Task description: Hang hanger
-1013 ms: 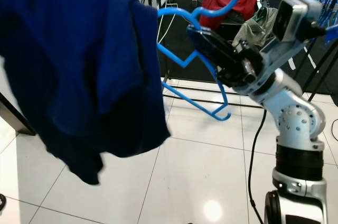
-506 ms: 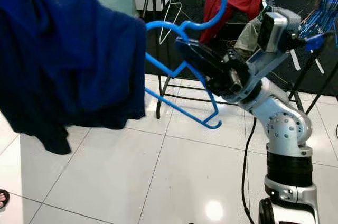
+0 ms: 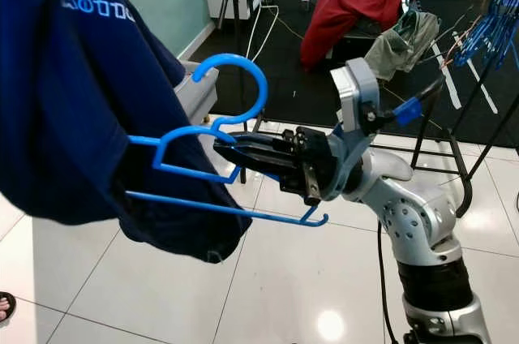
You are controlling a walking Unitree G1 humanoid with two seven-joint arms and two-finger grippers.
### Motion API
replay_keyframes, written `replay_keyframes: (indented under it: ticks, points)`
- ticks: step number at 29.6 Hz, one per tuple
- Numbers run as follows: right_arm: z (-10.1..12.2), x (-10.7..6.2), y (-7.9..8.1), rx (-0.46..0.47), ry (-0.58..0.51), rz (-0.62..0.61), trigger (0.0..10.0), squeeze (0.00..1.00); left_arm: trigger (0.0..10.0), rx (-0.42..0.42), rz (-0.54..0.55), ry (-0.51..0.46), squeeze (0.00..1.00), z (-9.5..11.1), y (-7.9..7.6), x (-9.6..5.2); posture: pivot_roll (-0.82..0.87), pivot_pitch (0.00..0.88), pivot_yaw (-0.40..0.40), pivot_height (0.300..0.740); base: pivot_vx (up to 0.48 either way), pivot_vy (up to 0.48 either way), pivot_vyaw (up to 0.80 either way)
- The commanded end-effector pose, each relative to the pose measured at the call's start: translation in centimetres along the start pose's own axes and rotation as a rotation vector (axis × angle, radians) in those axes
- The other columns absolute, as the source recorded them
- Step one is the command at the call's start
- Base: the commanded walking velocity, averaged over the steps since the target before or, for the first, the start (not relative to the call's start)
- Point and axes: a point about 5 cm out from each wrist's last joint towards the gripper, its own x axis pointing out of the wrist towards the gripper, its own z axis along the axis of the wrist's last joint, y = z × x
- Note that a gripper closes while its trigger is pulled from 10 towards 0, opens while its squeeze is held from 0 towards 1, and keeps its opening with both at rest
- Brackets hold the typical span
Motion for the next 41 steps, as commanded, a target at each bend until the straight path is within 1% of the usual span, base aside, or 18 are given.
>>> replay_keyframes:
  ticks: [1, 4, 6, 8, 13, 15, 16, 17, 19, 21, 24, 27, 30, 33, 34, 35, 40, 41]
  points:
    - [1.7, 0.6, 0.7, -0.045, -0.053, 0.064, 10.0, 0.0, 0.0, -0.008, 0.04, 0.033, 0.0, -1.3, 0.4, 0.4, 0.01, 0.059, 0.038, 0.74, 0.0, 0.0, 0.0]
    - [2.0, 0.7, 0.7, -0.053, -0.066, 0.072, 10.0, 0.0, 0.0, -0.015, 0.049, 0.048, 0.0, -1.7, 0.4, 0.4, 0.0, 0.061, 0.039, 0.74, 0.0, 0.0, 0.0]
    - [3.2, 0.7, 0.6, -0.086, -0.109, 0.075, 10.0, 0.0, 0.0, -0.045, 0.054, 0.085, 0.0, -3.1, 0.3, 0.3, 0.0, 0.063, 0.039, 0.74, 0.0, 0.0, 0.0]
    - [3.6, 0.7, 0.6, -0.097, -0.122, 0.075, 10.0, 0.0, 0.0, -0.054, 0.055, 0.1, 0.0, -3.5, 0.3, 0.2, 0.0, 0.063, 0.039, 0.74, 0.0, 0.0, 0.0]
    - [6.0, 0.7, 0.9, -0.154, -0.215, 0.095, 10.0, 0.0, 0.0, -0.127, 0.071, 0.227, 0.0, -7.1, 0.0, -1.0, 0.0, 0.065, 0.039, 0.74, 0.0, 0.0, 0.0]
    - [6.4, 0.6, 1.0, -0.159, -0.231, 0.101, 10.0, 0.0, 0.0, -0.14, 0.081, 0.245, 0.0, -7.7, 0.0, -1.3, 0.0, 0.066, 0.04, 0.74, 0.0, 0.0, 0.0]
    - [7.0, 0.6, 1.1, -0.169, -0.257, 0.109, 10.0, 0.0, 0.0, -0.156, 0.1, 0.272, 0.0, -8.6, 0.1, -1.7, 0.0, 0.064, 0.039, 0.74, 0.0, 0.0, 0.0]
    - [7.0, 0.6, 1.1, -0.169, -0.257, 0.109, 10.0, 0.0, 0.0, -0.156, 0.1, 0.272, 0.0, -8.6, 0.1, -1.7, 0.0, 0.064, 0.039, 0.74, 0.0, 0.0, 0.0]
    - [8.1, 0.4, 1.3, -0.194, -0.307, 0.11, 10.0, 0.0, 0.0, -0.198, 0.136, 0.334, 0.0, -10.6, 0.0, -2.7, 0.0, 0.064, 0.039, 0.74, 0.0, 0.0, 0.0]
    - [8.1, 0.4, 1.3, -0.194, -0.307, 0.11, 10.0, 0.0, 0.0, -0.198, 0.136, 0.334, 0.0, -10.6, 0.0, -2.7, 0.0, 0.064, 0.039, 0.74, 0.0, 0.0, 0.0]
    - [9.0, 0.1, 1.0, -0.226, -0.352, 0.056, 10.0, 0.0, 0.0, -0.254, 0.197, 0.385, 0.0, -13.0, -0.5, -4.5, -0.01, 0.066, 0.043, 0.74, 0.0, 0.0, 0.0]
    - [9.1, 0.0, 0.9, -0.229, -0.356, 0.039, 10.0, 0.0, 0.0, -0.262, 0.209, 0.386, 0.0, -13.3, -0.6, -4.8, -0.01, 0.066, 0.043, 0.74, 0.0, 0.0, 0.0]
    - [9.4, -0.7, 0.5, -0.238, -0.39, -0.016, 10.0, 0.0, 0.0, -0.3, 0.219, 0.431, 0.0, -14.5, -1.6, -6.1, -0.01, 0.07, 0.043, 0.74, 0.0, 0.0, 0.0]
    - [9.5, -0.8, 0.4, -0.242, -0.405, -0.032, 10.0, 0.0, 0.0, -0.315, 0.225, 0.449, 0.0, -15.0, -2.0, -6.6, -0.01, 0.07, 0.043, 0.74, 0.0, 0.0, 0.0]
    - [9.8, -1.2, -0.1, -0.247, -0.43, -0.079, 10.0, 0.0, 0.0, -0.333, 0.237, 0.466, 0.0, -15.8, -2.6, -7.3, -0.01, 0.07, 0.044, 0.74, 0.0, 0.0, 0.0]
    - [9.9, -1.4, -0.3, -0.251, -0.433, -0.102, 10.0, 0.0, 0.0, -0.341, 0.244, 0.475, 0.0, -16.0, -2.8, -7.5, -0.01, 0.07, 0.044, 0.74, 0.0, 0.0, 0.0]
    - [10.1, -1.8, -1.0, -0.247, -0.438, -0.17, 10.0, 0.0, 0.0, -0.328, 0.231, 0.522, 0.0, -16.8, -3.6, -8.0, -0.01, 0.069, 0.043, 0.74, 0.0, 0.0, 0.0]
    - [10.1, -2.0, -1.3, -0.247, -0.434, -0.201, 10.0, 0.0, 0.0, -0.319, 0.224, 0.549, 0.0, -17.1, -3.9, -8.2, -0.01, 0.069, 0.043, 0.74, 0.0, 0.0, 0.0]
